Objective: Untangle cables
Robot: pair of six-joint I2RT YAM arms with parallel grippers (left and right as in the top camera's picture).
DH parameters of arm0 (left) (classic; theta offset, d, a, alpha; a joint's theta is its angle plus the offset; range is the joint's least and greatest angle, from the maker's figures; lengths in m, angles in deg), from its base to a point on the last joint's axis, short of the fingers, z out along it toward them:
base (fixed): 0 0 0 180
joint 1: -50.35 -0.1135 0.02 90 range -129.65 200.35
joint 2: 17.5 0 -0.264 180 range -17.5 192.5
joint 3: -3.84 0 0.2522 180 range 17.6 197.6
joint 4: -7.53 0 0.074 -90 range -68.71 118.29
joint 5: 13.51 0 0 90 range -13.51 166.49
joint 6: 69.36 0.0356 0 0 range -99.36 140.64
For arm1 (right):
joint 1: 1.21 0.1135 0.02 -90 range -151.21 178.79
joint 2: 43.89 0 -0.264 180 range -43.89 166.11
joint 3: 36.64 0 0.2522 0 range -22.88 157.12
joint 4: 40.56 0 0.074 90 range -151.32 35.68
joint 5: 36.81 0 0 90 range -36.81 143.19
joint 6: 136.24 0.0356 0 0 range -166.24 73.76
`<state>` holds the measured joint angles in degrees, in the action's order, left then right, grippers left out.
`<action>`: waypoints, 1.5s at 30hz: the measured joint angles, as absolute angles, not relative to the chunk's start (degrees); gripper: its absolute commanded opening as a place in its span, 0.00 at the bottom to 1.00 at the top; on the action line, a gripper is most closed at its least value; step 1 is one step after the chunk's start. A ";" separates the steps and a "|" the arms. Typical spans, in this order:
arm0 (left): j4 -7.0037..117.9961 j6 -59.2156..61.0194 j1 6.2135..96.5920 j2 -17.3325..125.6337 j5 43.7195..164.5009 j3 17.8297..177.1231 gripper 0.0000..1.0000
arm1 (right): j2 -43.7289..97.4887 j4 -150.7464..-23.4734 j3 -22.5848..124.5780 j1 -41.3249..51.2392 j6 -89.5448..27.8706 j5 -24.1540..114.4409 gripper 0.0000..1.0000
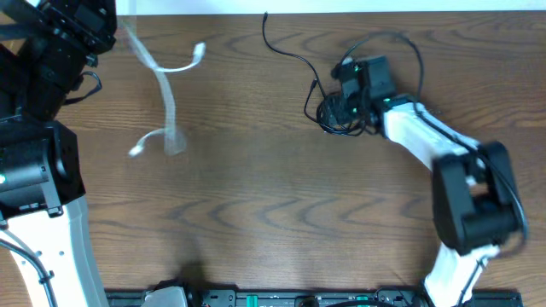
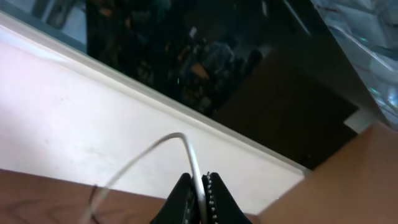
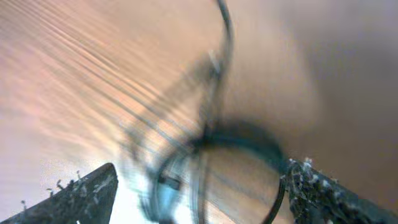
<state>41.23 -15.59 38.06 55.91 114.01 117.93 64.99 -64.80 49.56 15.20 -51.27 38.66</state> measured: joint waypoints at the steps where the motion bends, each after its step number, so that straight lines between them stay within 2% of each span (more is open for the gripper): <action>1: 41.54 -15.57 38.41 55.91 114.34 117.93 0.07 | 61.91 -64.59 49.56 15.20 -51.71 36.81 0.85; 6: 42.04 -15.57 41.97 56.22 115.65 117.93 0.06 | 47.61 -63.25 50.40 15.20 -52.98 24.04 0.84; 10: 44.29 -15.92 45.42 56.57 114.67 117.96 0.07 | 47.24 -61.94 50.46 15.26 -53.22 9.99 0.82; 13: 47.81 -17.10 49.03 57.48 112.46 117.98 0.08 | 48.00 -61.77 50.44 16.40 -53.22 2.27 0.84; 19: 51.16 -19.06 53.36 61.55 109.49 117.98 0.07 | 48.00 -61.55 50.44 21.62 -53.22 -4.83 0.84; 27: 52.08 -28.14 54.58 66.64 108.79 117.98 0.07 | 48.00 -59.12 50.44 26.43 -53.24 -6.56 0.85; 37: 52.32 -33.95 56.57 67.06 108.42 117.98 0.08 | 48.00 -53.00 50.40 27.26 -52.74 -4.50 0.85; 42: 52.34 -37.60 60.18 67.06 108.04 117.98 0.07 | 48.03 -50.05 50.40 29.56 -51.71 -0.79 0.79; 45: 52.36 -39.63 62.91 67.06 108.07 117.98 0.07 | 48.81 -47.95 50.40 31.39 -50.64 3.45 0.70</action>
<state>52.36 -39.63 62.91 67.06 108.07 117.98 48.81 -47.95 50.40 31.39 -50.64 3.45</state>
